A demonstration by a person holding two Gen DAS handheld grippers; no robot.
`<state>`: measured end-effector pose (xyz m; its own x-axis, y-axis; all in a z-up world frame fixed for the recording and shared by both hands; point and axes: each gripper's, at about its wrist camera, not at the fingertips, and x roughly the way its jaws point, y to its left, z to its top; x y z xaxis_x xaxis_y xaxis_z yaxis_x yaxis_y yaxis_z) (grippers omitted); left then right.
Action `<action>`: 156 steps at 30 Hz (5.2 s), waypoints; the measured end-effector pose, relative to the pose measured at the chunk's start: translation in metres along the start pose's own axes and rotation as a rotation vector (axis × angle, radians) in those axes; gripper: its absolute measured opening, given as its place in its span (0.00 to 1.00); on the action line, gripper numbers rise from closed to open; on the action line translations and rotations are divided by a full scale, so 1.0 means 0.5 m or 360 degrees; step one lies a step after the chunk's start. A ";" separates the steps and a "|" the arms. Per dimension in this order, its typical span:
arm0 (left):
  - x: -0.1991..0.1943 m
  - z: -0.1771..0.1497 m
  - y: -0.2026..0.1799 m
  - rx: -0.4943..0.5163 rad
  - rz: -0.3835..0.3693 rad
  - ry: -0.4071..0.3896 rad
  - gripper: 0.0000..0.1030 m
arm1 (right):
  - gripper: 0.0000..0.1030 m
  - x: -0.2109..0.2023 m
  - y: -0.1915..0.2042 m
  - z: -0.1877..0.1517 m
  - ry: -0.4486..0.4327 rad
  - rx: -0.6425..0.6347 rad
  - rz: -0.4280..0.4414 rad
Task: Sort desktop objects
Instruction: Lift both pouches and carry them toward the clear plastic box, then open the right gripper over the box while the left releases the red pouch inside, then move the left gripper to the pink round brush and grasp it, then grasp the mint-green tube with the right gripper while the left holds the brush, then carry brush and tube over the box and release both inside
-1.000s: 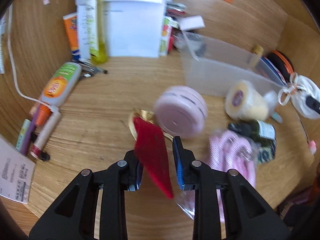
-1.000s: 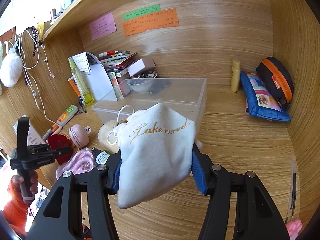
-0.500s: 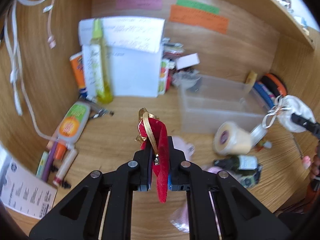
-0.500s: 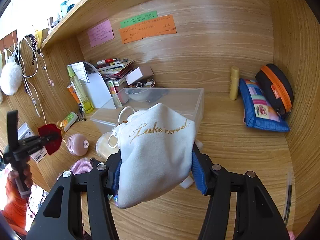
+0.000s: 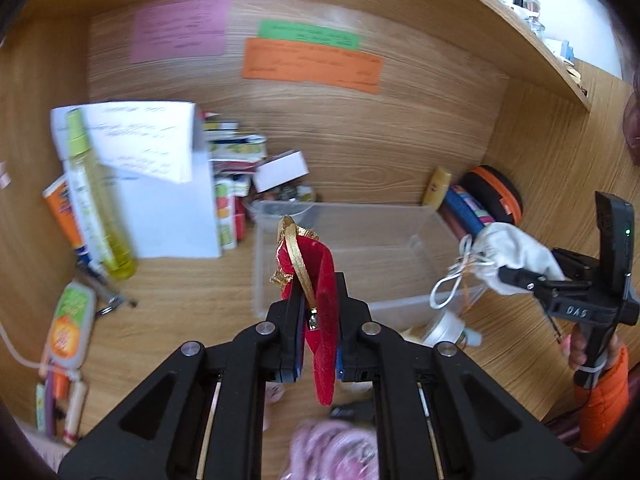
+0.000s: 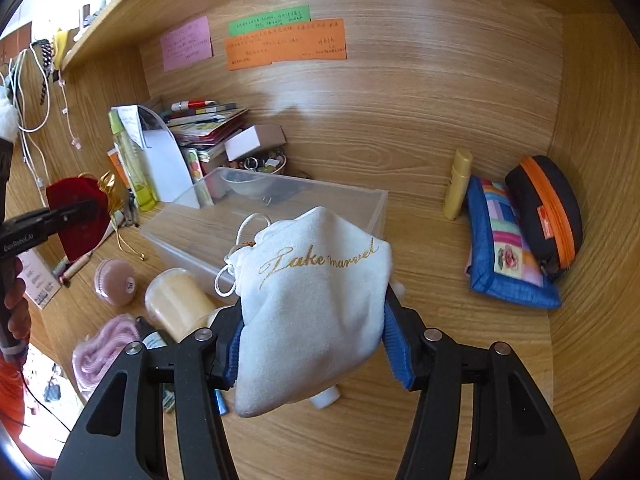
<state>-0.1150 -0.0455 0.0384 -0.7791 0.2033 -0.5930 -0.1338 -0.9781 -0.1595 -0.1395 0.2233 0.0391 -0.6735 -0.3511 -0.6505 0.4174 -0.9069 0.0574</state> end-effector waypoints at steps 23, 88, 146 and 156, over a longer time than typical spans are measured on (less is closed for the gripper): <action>0.220 0.031 -0.009 0.0051 -0.0118 0.0358 0.11 | 0.55 0.122 0.027 0.043 0.0195 -0.0150 0.0098; 0.025 -0.119 0.093 -0.0019 0.0131 0.0304 0.82 | 0.82 0.017 0.061 -0.098 0.0147 0.0017 -0.0131; 0.083 -0.159 0.127 -0.0082 0.0400 0.0273 0.60 | 0.22 0.130 0.055 -0.162 0.0379 -0.0158 -0.0050; 0.044 -0.136 0.127 -0.0098 0.0387 0.0212 0.60 | 0.22 0.072 0.029 -0.159 0.0323 -0.0104 -0.0106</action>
<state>-0.0989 -0.1001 -0.0386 -0.6960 -0.0286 -0.7174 0.0876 -0.9951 -0.0453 -0.1090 0.2160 -0.0435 -0.5670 -0.2309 -0.7907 0.4193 -0.9072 -0.0357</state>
